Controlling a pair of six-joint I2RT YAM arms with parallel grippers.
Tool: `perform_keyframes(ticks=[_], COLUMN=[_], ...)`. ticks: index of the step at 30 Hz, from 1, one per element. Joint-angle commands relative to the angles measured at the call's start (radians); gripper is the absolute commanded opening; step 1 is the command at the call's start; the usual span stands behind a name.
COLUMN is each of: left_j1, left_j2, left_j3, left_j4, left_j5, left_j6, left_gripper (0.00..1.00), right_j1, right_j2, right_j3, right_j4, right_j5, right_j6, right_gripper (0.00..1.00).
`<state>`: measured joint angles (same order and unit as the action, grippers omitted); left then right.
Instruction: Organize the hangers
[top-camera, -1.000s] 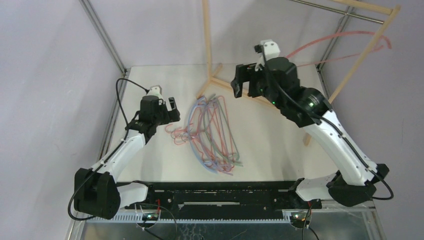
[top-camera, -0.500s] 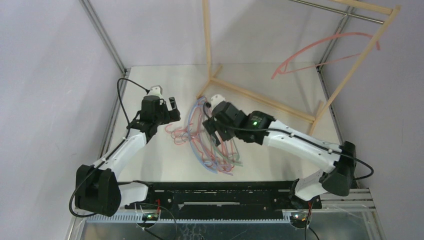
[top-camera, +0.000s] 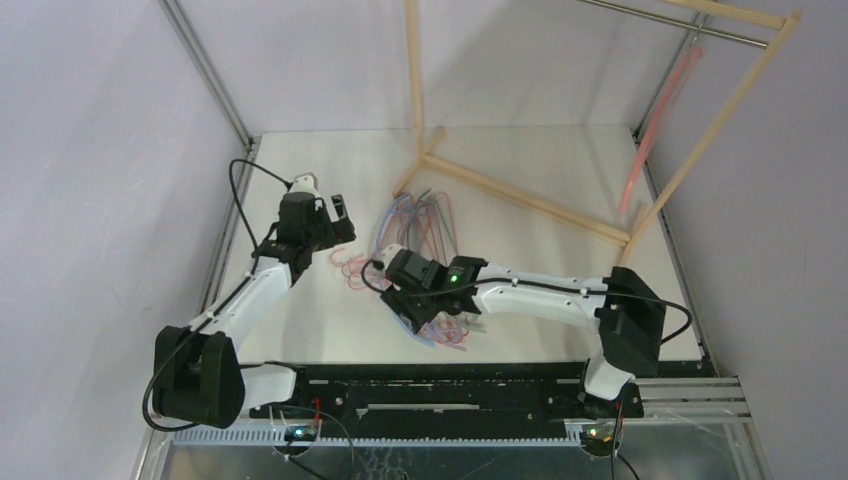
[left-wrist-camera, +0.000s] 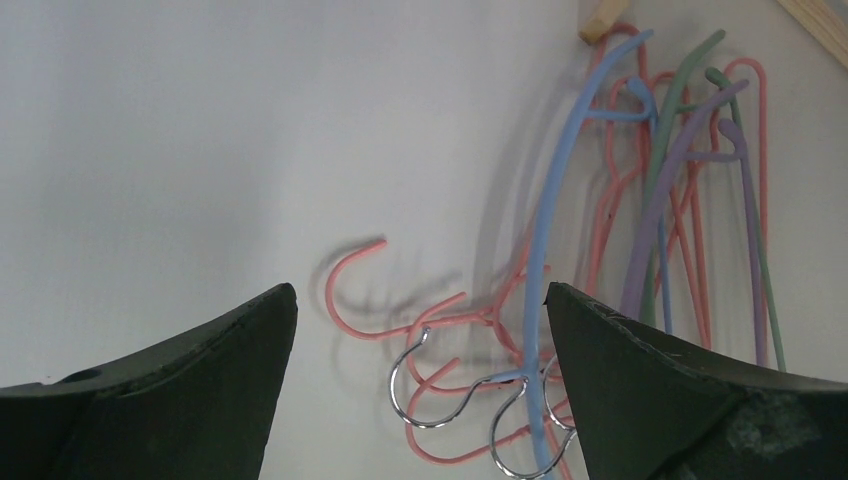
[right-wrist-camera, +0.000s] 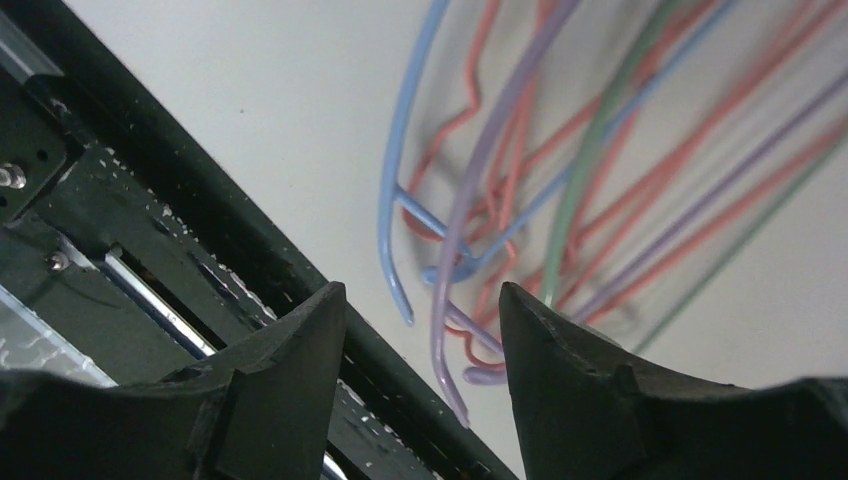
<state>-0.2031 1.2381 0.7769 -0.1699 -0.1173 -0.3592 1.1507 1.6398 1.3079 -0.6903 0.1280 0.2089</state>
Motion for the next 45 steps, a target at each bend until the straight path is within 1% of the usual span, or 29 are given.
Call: perform_keyframes(ticks=[1, 6, 12, 14, 22, 28, 29, 30, 31, 33, 36, 39, 45], left_j1=[0.021, 0.021, 0.021, 0.021, 0.022, 0.022, 0.021, 0.021, 0.022, 0.022, 0.022, 0.022, 0.022], left_j2=[-0.039, -0.073, -0.124, -0.138, -0.146, -0.149, -0.150, -0.150, -0.152, -0.152, -0.150, -0.152, -0.153], left_j3=[-0.022, -0.049, -0.097, -0.108, -0.119, -0.117, -0.117, -0.116, -0.115, -0.113, -0.110, -0.108, -0.107], left_j4=[0.017, 0.003, 0.003, 0.004, -0.001, -0.009, -0.009, -0.009, -0.010, -0.010, -0.010, -0.007, 0.004], left_j5=[0.009, 0.013, 0.008, 0.004, 0.002, -0.005, -0.006, -0.008, -0.011, -0.012, -0.017, -0.020, -0.033], left_j6=[-0.002, -0.005, -0.027, -0.032, -0.038, -0.038, -0.038, -0.039, -0.040, -0.042, -0.046, -0.051, -0.064], left_gripper=[1.00, 1.00, 0.99, 1.00, 1.00, 1.00, 1.00, 1.00, 1.00, 1.00, 1.00, 1.00, 1.00], right_j1=[0.034, 0.033, 0.028, 0.022, 0.009, -0.008, -0.011, -0.017, -0.023, -0.035, -0.050, -0.061, -0.117], right_j2=[0.029, 0.060, 0.066, 0.067, 0.090, 0.084, 0.075, 0.065, 0.055, 0.027, -0.028, -0.127, -0.296], right_j3=[-0.040, -0.107, -0.161, -0.181, -0.213, -0.214, -0.214, -0.214, -0.214, -0.214, -0.214, -0.203, -0.157], right_j4=[0.110, 0.158, 0.161, 0.167, 0.197, 0.193, 0.188, 0.184, 0.179, 0.166, 0.150, 0.124, 0.055], right_j5=[-0.019, -0.026, 0.017, 0.014, 0.008, -0.029, -0.031, -0.036, -0.042, -0.056, -0.100, -0.141, -0.218], right_j6=[0.023, 0.046, 0.072, 0.075, 0.075, 0.055, 0.052, 0.052, 0.052, 0.055, 0.051, 0.059, 0.075], right_gripper=[0.65, 0.58, 0.53, 0.51, 0.46, 0.33, 0.29, 0.19, 0.13, 0.07, 0.04, 0.00, 0.00])
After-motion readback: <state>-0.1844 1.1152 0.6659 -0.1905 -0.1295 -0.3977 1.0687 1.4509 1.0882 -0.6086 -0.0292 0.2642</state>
